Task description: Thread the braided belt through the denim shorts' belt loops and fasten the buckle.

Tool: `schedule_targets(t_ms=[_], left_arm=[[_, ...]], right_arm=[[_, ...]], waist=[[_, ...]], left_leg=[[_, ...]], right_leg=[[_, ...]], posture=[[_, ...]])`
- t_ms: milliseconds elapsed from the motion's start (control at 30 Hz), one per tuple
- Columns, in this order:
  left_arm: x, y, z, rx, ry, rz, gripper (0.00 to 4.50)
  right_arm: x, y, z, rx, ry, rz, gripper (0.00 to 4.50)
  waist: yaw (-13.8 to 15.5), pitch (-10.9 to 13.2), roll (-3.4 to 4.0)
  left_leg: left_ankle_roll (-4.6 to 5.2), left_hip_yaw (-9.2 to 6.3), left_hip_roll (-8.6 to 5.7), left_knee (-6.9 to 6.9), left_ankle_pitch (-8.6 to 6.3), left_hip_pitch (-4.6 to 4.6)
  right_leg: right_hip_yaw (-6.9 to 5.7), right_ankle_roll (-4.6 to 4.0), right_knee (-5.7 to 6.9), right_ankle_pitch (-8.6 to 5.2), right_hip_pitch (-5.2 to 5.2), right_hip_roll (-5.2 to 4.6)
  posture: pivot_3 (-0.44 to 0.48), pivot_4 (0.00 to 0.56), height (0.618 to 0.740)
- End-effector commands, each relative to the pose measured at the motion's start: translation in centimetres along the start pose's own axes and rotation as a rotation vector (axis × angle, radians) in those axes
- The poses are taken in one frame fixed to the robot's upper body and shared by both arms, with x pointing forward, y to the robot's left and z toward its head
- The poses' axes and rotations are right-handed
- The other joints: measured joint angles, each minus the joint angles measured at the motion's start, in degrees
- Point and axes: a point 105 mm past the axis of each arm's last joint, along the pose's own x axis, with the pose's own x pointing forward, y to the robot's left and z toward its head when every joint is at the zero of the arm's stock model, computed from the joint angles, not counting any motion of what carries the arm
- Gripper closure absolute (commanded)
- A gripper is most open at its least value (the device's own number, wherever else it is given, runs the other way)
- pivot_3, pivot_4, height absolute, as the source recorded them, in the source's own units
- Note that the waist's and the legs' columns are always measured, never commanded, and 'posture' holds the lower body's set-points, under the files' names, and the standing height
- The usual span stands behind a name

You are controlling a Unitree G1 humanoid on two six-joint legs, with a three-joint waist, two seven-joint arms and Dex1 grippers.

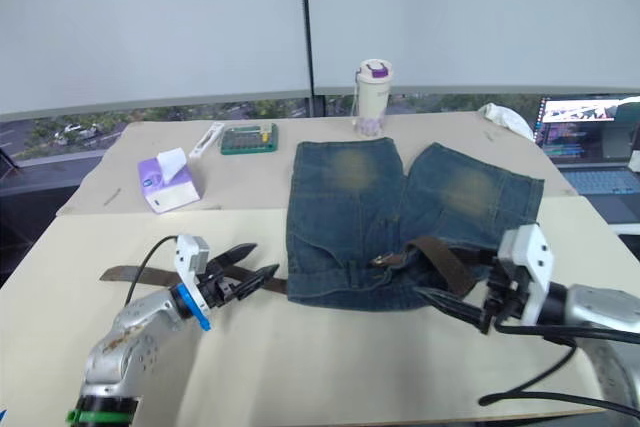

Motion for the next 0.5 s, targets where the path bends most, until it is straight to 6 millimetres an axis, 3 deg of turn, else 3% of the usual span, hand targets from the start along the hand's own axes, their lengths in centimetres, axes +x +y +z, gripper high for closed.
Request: schedule_targets(t_ms=[33,133,300,433,500], left_arm=[[-1.5,2.7,1.4,0.065,-0.061,0.272,0.0],[-2.7,4.0,1.4,0.023,-0.096,0.426,0.0],[-2.9,3.2,0.6,0.082,-0.056,0.35,0.0],[-2.8,3.1,0.7,0.139,-0.037,0.285,0.0],[-2.5,2.9,0.8,0.141,-0.037,0.242,0.0]], right_arm=[[0.8,0.1,2.2,-0.052,-0.077,0.021,0.03],[0.3,-0.7,2.2,-0.075,-0.027,0.024,0.03],[-2.5,-2.2,-0.9,-0.109,0.188,0.006,0.03],[-4.3,-3.0,-1.5,-0.102,0.26,-0.027,0.03],[-6.5,-3.2,-3.2,-0.094,0.422,-0.021,0.03]], waist=[[0.4,0.0,-0.01],[0.8,0.0,0.01],[1.4,0.0,0.02],[1.3,0.0,0.0],[1.3,0.0,0.14]], left_leg=[[-0.01,0.0,-0.02,0.0,0.0,0.0],[-0.01,0.02,-0.11,0.0,0.01,0.0],[0.0,0.08,-0.16,0.01,0.01,0.01],[0.0,0.16,-0.09,0.0,0.01,0.0],[0.01,0.2,-0.06,0.0,0.0,0.01]], right_leg=[[0.0,0.0,0.0,0.0,0.0,0.01],[-0.03,0.0,-0.01,0.0,0.01,0.04],[-0.05,-0.01,-0.04,0.0,0.03,0.04],[-0.03,-0.03,-0.05,0.0,0.02,0.02],[-0.03,-0.05,-0.06,-0.01,0.01,0.03]], posture=[[0.0,0.15,0.74],[0.0,0.15,0.74],[0.0,0.15,0.74],[0.0,0.15,0.74],[0.0,0.15,0.74]])
